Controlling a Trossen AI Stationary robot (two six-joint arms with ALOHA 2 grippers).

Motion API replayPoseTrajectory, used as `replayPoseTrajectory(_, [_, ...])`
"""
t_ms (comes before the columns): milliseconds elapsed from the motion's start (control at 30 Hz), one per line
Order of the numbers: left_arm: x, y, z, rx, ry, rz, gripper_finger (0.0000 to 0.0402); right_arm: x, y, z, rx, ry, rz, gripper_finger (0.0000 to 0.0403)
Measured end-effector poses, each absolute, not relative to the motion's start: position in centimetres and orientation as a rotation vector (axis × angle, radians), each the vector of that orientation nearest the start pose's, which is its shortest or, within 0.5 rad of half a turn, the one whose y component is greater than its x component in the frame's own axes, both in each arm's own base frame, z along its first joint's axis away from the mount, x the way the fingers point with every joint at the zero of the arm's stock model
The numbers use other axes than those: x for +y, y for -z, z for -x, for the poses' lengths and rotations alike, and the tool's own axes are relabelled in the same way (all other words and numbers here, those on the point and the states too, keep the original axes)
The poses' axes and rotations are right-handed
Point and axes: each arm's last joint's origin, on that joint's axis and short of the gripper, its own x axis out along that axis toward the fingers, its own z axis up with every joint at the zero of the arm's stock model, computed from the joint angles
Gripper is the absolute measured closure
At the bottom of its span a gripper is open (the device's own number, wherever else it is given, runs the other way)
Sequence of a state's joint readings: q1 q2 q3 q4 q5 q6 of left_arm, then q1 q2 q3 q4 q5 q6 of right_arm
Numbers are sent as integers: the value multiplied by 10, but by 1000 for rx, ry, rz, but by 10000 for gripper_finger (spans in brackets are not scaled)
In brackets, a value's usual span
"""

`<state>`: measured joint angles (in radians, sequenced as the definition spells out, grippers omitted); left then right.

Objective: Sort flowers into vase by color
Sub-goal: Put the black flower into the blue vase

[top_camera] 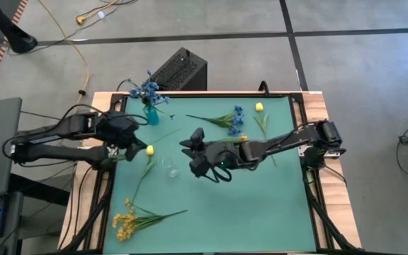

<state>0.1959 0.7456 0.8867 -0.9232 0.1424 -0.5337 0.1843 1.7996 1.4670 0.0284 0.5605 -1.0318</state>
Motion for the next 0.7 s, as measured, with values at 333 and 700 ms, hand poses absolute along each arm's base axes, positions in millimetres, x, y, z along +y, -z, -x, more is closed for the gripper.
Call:
replayPoseTrajectory(333, [28, -307, -168, 673, -158, 542, 401, 46, -311, -418, 438, 217, 1047, 207])
replayPoseTrajectory(700, [32, -299, -191, 680, -126, 526, 401, 49, -299, -413, 537, 169, 976, 207])
